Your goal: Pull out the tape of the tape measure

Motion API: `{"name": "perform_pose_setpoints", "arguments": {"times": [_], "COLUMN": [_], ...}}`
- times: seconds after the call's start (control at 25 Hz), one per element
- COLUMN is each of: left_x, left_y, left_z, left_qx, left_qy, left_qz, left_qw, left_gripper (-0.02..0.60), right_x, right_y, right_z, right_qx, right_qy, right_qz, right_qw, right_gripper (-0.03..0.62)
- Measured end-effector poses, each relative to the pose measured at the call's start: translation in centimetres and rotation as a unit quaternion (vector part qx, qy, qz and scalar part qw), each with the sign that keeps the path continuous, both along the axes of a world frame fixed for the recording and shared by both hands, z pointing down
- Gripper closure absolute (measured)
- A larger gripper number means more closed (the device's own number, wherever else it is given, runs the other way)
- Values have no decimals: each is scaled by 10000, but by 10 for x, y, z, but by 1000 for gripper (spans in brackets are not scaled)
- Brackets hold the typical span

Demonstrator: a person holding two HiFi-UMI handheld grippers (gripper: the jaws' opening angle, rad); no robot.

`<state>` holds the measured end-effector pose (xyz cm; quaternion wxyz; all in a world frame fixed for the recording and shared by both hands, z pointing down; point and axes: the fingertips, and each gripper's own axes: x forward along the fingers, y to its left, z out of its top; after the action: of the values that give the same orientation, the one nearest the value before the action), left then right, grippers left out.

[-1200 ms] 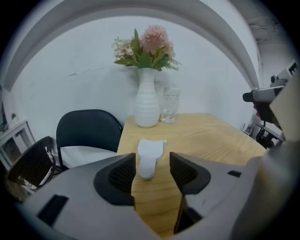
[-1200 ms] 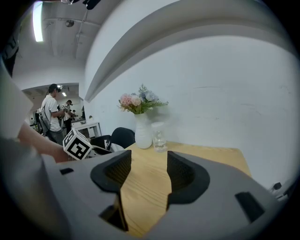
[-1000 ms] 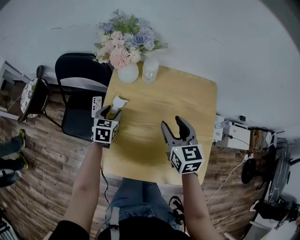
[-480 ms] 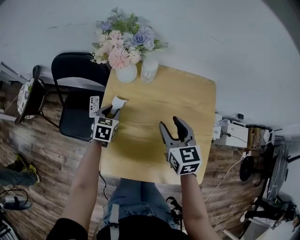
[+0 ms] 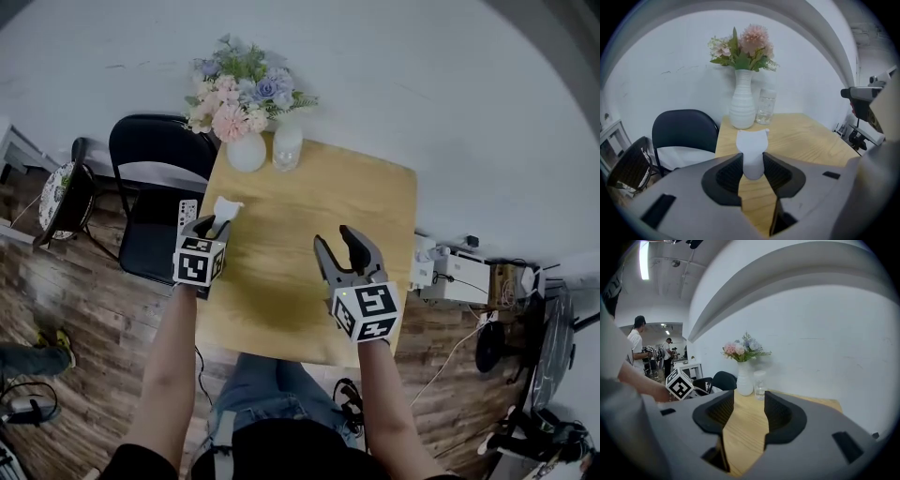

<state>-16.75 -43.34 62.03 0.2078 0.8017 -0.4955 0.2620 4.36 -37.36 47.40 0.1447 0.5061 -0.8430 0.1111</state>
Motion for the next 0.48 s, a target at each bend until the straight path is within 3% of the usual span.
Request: {"name": "perform_pose_setpoints", "arguments": {"times": [0.48], "left_x": [16], "left_y": [16], "left_z": [-74], "left_qx": [370], "left_qy": [6], "left_qz": [129], "left_qw": [9992], "left_gripper": [440], "right_x": [15], "right_y": [11], "right_z": [-54], "right_qx": [552], "right_qy": [-25], "right_qz": [-199], "right_qw": [9983], "right_gripper": [391]}}
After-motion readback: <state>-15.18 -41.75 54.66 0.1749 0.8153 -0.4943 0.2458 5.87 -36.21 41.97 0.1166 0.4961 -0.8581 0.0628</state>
